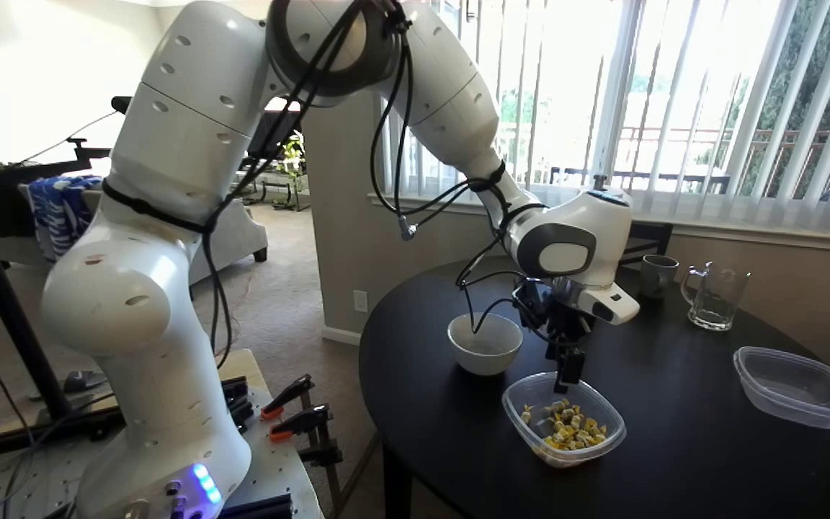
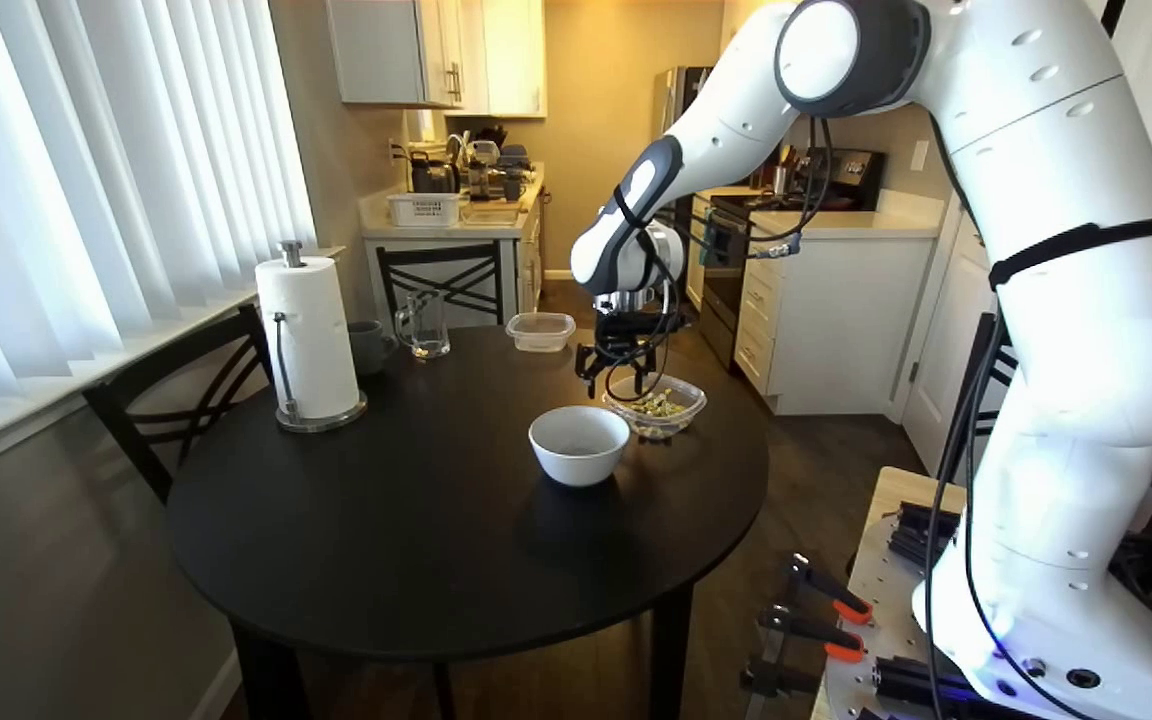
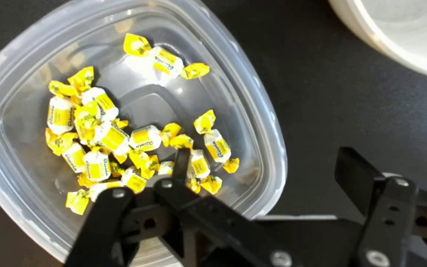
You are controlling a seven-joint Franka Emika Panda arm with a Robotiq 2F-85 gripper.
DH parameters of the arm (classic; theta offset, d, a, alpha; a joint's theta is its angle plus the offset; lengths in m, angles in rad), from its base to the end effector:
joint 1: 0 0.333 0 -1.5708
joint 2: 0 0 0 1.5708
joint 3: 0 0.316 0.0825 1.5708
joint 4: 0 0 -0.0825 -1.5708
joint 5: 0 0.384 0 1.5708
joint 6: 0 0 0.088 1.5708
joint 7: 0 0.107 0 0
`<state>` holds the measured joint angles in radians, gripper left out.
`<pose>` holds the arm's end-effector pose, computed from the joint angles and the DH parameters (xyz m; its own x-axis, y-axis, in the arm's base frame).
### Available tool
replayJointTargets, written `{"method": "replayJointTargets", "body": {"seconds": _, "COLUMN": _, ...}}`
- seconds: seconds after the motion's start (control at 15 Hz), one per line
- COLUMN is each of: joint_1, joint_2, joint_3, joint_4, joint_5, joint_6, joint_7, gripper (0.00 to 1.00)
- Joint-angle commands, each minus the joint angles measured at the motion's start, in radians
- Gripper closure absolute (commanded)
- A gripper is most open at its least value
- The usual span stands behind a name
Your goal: Put the contents of the lunchbox into the bowl
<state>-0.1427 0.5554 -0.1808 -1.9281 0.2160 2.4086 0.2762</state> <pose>0.5873 -0.1918 0.1965 0.7362 -0.6730 -0.0710 -0.6756 -0.7369 -0.0205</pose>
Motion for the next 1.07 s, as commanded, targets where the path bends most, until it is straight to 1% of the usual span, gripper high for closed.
{"method": "replayJointTargets", "body": {"seconds": 0.0, "joint_1": 0.021, "joint_2": 0.066, "joint_3": -0.023, "joint_4": 0.068, "joint_5": -0.056, "joint_6": -0.041, "joint_7": 0.070, "gripper": 0.27}}
{"method": "replayJointTargets", "body": {"seconds": 0.07, "joint_1": 0.026, "joint_2": 0.077, "joint_3": -0.028, "joint_4": 0.079, "joint_5": -0.070, "joint_6": -0.046, "joint_7": 0.082, "gripper": 0.32}}
{"method": "replayJointTargets", "body": {"seconds": 0.13, "joint_1": 0.029, "joint_2": 0.087, "joint_3": -0.030, "joint_4": 0.089, "joint_5": -0.082, "joint_6": -0.052, "joint_7": 0.088, "gripper": 0.40}}
{"method": "replayJointTargets", "body": {"seconds": 0.33, "joint_1": 0.035, "joint_2": 0.103, "joint_3": -0.036, "joint_4": 0.108, "joint_5": -0.104, "joint_6": -0.063, "joint_7": 0.102, "gripper": 0.59}}
{"method": "replayJointTargets", "body": {"seconds": 0.67, "joint_1": 0.030, "joint_2": 0.099, "joint_3": -0.038, "joint_4": 0.123, "joint_5": -0.106, "joint_6": -0.085, "joint_7": 0.097, "gripper": 0.92}}
{"method": "replayJointTargets", "body": {"seconds": 0.8, "joint_1": 0.027, "joint_2": 0.093, "joint_3": -0.038, "joint_4": 0.122, "joint_5": -0.101, "joint_6": -0.093, "joint_7": 0.097, "gripper": 0.95}}
{"method": "replayJointTargets", "body": {"seconds": 0.93, "joint_1": 0.024, "joint_2": 0.086, "joint_3": -0.036, "joint_4": 0.126, "joint_5": -0.097, "joint_6": -0.112, "joint_7": 0.090, "gripper": 0.92}}
{"method": "replayJointTargets", "body": {"seconds": 1.0, "joint_1": 0.024, "joint_2": 0.087, "joint_3": -0.036, "joint_4": 0.131, "joint_5": -0.095, "joint_6": -0.124, "joint_7": 0.095, "gripper": 0.94}}
